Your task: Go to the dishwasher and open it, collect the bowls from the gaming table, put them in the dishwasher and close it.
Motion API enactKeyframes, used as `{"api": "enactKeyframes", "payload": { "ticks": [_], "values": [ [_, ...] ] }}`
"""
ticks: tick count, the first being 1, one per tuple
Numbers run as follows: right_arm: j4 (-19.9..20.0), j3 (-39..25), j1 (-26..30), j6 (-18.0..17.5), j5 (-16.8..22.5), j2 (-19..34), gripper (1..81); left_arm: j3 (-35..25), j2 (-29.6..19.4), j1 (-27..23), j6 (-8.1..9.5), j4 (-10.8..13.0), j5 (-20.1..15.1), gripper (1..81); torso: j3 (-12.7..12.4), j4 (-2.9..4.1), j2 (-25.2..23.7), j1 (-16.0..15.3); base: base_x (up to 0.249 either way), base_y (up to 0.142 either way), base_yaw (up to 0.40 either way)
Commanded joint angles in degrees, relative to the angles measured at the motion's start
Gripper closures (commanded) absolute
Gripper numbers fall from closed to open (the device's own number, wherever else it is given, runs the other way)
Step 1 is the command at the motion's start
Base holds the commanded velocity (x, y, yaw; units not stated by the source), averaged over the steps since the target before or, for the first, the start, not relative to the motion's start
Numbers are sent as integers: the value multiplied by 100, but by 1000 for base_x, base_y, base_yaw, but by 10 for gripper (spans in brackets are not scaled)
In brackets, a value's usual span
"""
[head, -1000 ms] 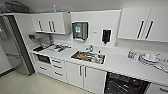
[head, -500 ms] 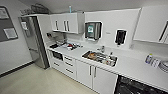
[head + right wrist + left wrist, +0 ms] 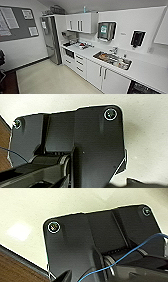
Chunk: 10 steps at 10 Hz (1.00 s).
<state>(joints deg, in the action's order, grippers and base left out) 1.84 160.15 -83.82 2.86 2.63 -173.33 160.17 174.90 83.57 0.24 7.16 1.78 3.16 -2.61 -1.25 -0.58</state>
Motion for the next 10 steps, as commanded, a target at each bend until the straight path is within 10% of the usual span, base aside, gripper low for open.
{"api": "enactKeyframes", "payload": {
  "ticks": [1, 10],
  "values": [
    [-8, 24, 291, -5, 317, -3, 10, 5, -34, -257, -7, 84, -257, 10, 0, 0, 2, 0, 0, 0, 365],
    [0, 24, 300, -5, 326, -12, 10, 5, 2, -248, 2, 111, -301, 10, 0, 0, 0, 0, 0, 0, 365]
  ]
}}
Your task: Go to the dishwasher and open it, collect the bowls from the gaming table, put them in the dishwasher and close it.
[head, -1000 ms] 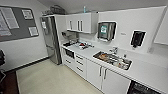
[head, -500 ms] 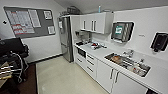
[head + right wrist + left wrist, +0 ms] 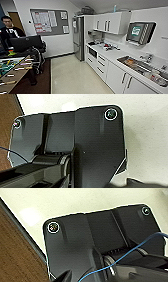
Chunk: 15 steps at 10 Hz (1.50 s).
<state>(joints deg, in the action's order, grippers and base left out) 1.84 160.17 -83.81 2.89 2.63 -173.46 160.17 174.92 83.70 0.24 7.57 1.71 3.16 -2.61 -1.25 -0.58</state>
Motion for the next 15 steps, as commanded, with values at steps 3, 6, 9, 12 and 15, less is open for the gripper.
{"api": "enactKeyframes", "payload": {
  "ticks": [3, 6, 9, 12, 15],
  "values": [
    [18, -5, 299, -25, 317, -25, 10, 5, -10, -262, 2, 69, -311, 10, 0, 0, 2, -2, 0, 0, 365],
    [-8, 66, 299, -8, 326, -59, 10, 163, 69, -262, 2, 69, -311, 10, 0, 0, 2, 0, 0, 0, 365],
    [9, 66, 299, -16, 308, -60, 10, 190, 78, -270, -7, 69, -320, 10, 0, 0, 2, 0, 0, 0, 365],
    [0, 22, 290, -16, 282, -86, 10, 199, 61, -262, -7, 78, -320, 10, 0, 0, 2, 0, 0, 0, 365],
    [0, 22, 299, -16, 282, -86, 10, 199, 78, -262, -7, 87, -329, 10, 0, 0, 2, 0, 0, 0, 365]
  ]
}}
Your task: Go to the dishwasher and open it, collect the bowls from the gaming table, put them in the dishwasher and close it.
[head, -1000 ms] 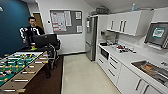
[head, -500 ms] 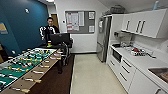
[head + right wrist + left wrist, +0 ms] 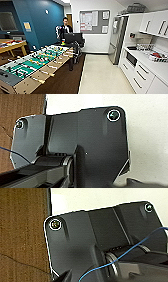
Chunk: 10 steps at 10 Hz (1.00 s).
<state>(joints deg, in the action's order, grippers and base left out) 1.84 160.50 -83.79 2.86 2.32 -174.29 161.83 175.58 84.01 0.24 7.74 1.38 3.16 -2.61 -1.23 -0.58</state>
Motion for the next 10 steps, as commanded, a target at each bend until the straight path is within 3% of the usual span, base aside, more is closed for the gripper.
{"api": "enactKeyframes", "payload": {
  "ticks": [1, 10],
  "values": [
    [0, -20, 305, -14, 313, -3, 10, 33, 12, -301, -7, 70, -296, 10, 0, 0, 0, 0, 0, 0, 365],
    [96, -29, 279, -58, 253, -39, 10, 51, 39, -292, 2, 70, -296, 10, 0, 0, -2, 0, 0, 0, 365]
  ]
}}
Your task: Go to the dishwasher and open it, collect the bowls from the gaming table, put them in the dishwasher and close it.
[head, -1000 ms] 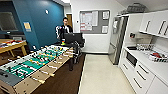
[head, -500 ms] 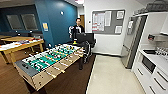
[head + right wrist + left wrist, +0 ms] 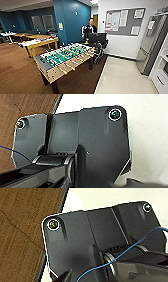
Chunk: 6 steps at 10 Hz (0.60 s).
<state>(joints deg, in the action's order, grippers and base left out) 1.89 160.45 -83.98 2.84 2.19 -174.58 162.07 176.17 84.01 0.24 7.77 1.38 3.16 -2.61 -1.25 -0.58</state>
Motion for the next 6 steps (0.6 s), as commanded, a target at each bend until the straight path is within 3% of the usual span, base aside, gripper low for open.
{"api": "enactKeyframes", "payload": {
  "ticks": [1, 6],
  "values": [
    [189, -24, 280, -64, 159, 0, 10, 35, -20, -292, 2, 67, -296, 10, 0, 0, 0, 0, 0, 0, 365],
    [163, -33, 280, -56, 158, -53, 10, 26, -2, -292, 2, 67, -296, 10, 0, 0, 0, 0, 0, 0, 365]
  ]
}}
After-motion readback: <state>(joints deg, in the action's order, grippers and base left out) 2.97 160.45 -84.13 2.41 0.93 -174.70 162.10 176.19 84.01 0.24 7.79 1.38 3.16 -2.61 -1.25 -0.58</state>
